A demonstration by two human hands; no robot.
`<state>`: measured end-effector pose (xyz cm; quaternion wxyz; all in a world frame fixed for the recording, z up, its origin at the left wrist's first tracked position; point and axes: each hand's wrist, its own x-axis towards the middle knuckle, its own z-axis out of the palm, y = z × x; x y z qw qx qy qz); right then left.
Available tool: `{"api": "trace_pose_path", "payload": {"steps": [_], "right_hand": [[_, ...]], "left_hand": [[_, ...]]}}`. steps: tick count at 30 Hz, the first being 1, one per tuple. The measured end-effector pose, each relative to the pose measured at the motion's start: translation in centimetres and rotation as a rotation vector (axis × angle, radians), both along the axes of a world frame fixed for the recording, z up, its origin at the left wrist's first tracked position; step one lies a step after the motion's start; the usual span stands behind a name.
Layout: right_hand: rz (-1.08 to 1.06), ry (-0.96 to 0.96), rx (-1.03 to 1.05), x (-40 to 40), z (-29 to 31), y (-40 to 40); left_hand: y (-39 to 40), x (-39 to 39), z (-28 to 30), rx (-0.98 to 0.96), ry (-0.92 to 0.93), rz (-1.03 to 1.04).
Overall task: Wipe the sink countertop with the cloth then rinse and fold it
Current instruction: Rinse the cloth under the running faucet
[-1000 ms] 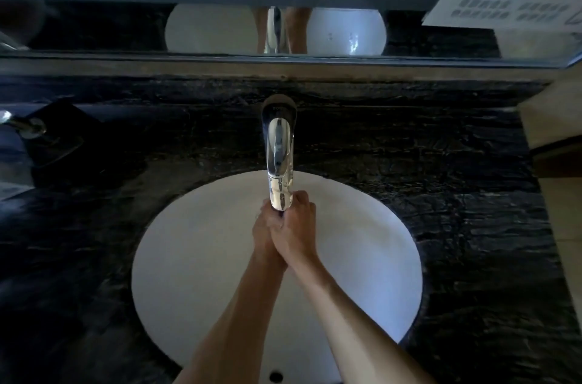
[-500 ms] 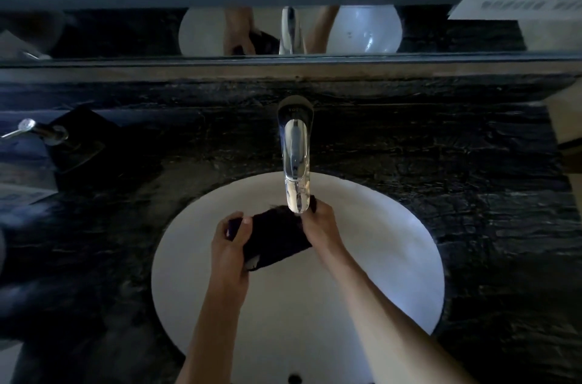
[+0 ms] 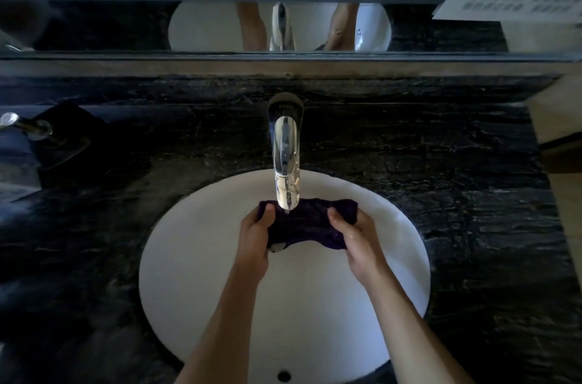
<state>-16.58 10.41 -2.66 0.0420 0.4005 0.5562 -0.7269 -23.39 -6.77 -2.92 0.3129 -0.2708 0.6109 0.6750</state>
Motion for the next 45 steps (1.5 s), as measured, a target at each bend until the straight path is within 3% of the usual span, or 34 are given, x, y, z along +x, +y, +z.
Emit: {"api": "trace_pose_path", "payload": {"steps": [10, 19, 24, 28, 34, 45], "right_hand": [[-0.116, 0.052, 0.009, 2.0, 1.1, 0.5], [-0.180, -0.016, -0.083, 0.7, -0.1, -1.2], [-0.055, -0.078, -0.152, -2.4, -1.7, -3.4], [0.166, -0.065, -0.098, -4.1, -2.0, -4.3], [0.294, 0.016, 0.114, -6.0, -1.0, -5.0], [0.134, 0.003, 0.012, -3.6, -0.3, -3.4]], "left_hand": [[3.3, -0.5, 1.0, -0.123, 0.080, -0.167], [0.2, -0.6, 0.9, -0.160, 0.128, -0.182], [-3.6, -1.0, 1.0, -0.319, 0.218, -0.118], [-6.3, -1.3, 1.2, -0.402, 0.247, -0.061], [-8.0, -0.8, 1.7, -0.322, 0.368, -0.001], [-4.7, -1.0, 1.1, -0.210, 0.071, 0.072]]}}
